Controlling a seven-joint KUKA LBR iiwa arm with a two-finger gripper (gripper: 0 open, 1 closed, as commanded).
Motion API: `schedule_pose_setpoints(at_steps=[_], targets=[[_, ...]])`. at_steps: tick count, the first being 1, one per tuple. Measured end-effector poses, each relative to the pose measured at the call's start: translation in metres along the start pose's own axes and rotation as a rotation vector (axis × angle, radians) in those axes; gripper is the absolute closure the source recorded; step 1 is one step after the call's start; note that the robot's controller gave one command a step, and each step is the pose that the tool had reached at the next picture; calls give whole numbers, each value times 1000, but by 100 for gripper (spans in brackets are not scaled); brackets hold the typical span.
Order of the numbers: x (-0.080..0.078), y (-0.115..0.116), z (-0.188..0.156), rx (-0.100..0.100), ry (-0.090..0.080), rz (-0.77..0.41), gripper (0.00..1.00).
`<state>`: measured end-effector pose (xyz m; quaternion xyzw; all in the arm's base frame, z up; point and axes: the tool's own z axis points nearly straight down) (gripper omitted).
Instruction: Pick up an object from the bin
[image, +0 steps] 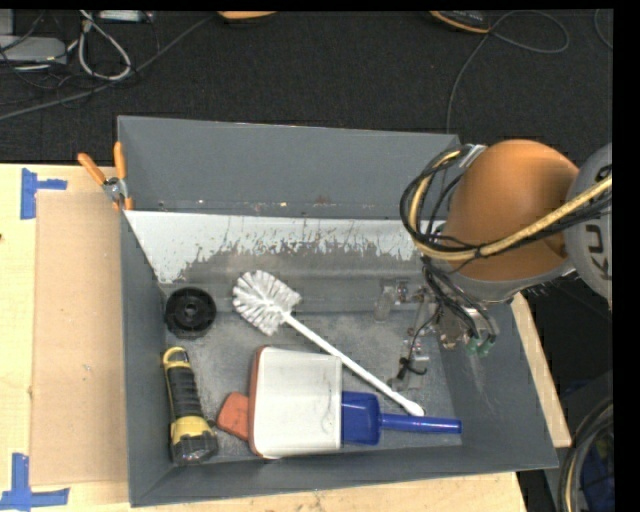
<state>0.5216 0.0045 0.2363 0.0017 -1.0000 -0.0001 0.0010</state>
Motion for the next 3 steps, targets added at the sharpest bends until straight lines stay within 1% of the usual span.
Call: schedule_pose_setpoints(at_steps=[1,2,3], targets=[[24,-16,91,1,-2,-33,0],[32,-16,129,0,3,-74,0],[38,-11,107,0,5,-216,0]])
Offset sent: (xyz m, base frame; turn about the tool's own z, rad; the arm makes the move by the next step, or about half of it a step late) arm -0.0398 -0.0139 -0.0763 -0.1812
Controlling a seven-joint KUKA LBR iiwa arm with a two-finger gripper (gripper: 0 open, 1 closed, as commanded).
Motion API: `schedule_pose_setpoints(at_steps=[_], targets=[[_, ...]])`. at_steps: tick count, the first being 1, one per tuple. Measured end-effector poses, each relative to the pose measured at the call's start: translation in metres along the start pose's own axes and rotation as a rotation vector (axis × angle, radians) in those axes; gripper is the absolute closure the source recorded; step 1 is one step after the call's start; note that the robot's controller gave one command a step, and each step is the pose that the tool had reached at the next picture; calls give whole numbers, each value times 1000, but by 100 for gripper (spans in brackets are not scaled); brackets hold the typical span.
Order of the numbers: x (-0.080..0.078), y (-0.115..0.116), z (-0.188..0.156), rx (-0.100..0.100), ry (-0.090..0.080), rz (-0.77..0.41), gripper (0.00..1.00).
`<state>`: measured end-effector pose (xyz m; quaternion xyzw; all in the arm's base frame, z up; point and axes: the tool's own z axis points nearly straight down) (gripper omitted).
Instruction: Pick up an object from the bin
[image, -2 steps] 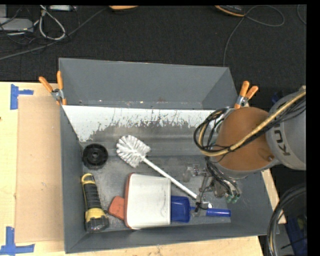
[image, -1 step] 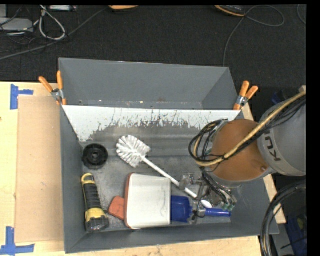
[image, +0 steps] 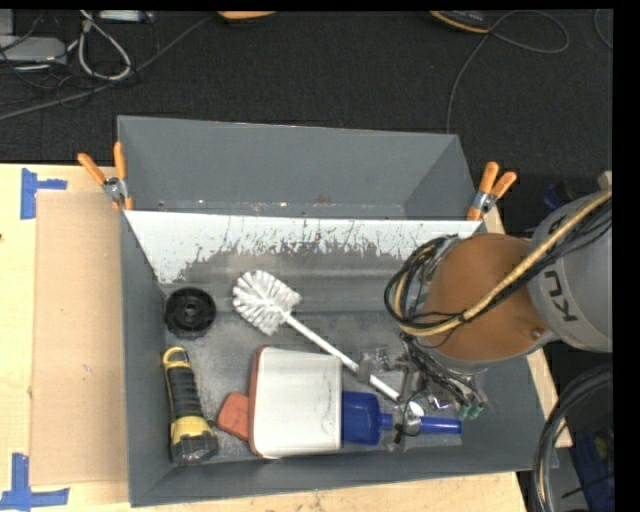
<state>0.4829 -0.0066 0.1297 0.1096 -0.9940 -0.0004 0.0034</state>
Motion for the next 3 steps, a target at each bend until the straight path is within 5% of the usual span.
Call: schedule_pose_setpoints(at_steps=[1,2,3], targets=[[-9,-11,47,0,-2,130,0],[-15,-12,60,0,0,37,100],[-15,-12,60,0,0,37,100]])
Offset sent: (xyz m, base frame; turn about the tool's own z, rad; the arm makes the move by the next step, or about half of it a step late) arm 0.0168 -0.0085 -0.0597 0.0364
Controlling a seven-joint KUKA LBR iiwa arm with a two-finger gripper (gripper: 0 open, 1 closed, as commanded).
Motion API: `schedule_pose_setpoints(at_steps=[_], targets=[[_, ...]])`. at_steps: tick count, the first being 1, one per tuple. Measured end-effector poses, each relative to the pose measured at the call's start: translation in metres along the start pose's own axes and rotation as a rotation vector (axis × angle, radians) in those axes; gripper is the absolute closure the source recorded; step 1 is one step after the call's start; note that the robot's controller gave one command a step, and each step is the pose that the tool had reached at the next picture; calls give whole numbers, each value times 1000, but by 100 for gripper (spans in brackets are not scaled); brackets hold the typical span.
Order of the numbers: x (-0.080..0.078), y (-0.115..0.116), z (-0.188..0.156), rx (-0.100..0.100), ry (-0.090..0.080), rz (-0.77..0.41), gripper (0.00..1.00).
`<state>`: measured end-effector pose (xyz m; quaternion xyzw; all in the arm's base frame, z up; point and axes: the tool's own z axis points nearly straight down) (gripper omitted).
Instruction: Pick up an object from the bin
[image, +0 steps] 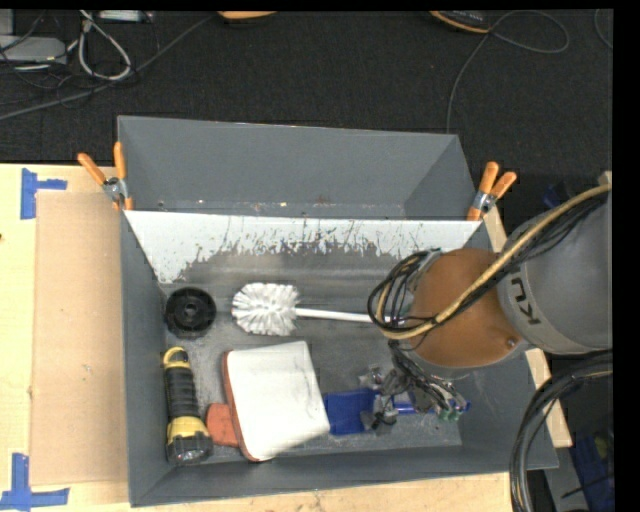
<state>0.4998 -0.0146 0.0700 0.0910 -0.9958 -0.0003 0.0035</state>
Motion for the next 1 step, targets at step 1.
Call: schedule_pose_setpoints(at_steps=[1], targets=[[1,1,-15,0,3,0,100]])
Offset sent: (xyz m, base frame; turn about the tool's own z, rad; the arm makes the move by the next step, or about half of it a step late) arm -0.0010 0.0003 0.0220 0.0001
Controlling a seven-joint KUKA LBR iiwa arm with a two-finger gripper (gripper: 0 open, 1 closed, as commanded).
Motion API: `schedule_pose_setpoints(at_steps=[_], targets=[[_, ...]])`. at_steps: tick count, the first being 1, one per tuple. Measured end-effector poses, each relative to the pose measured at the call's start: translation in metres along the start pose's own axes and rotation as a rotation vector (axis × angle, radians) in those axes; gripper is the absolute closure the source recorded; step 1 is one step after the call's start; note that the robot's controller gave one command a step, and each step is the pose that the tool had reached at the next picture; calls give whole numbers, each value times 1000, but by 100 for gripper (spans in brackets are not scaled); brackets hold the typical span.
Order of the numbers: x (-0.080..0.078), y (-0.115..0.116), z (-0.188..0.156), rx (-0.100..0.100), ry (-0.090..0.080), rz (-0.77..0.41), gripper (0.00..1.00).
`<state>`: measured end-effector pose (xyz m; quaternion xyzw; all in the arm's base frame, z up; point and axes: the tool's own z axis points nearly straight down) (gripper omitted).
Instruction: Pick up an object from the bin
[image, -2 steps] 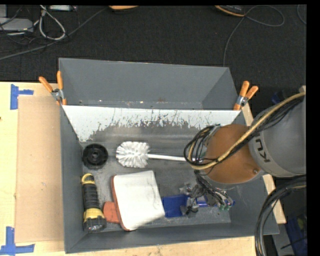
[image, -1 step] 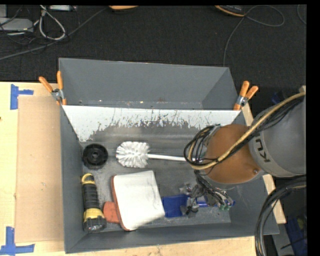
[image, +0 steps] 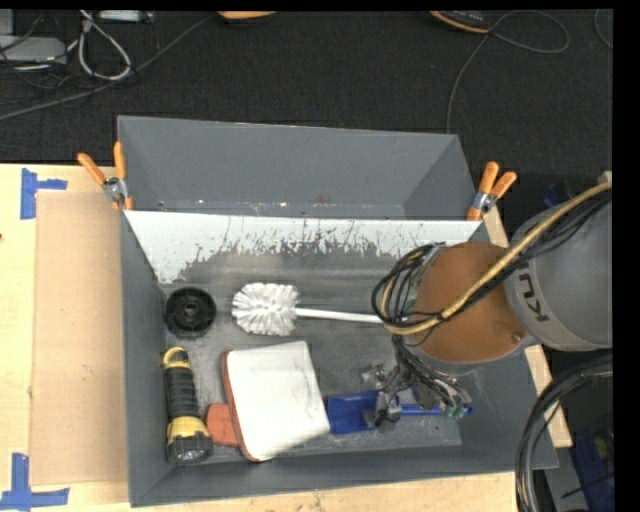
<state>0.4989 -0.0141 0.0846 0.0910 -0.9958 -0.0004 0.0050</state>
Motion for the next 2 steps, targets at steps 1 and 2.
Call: schedule_pose_setpoints(at_steps=[1,2], targets=[[0,0,-7,0,0,0,100],[4,1,-31,-3,14,1,100]])
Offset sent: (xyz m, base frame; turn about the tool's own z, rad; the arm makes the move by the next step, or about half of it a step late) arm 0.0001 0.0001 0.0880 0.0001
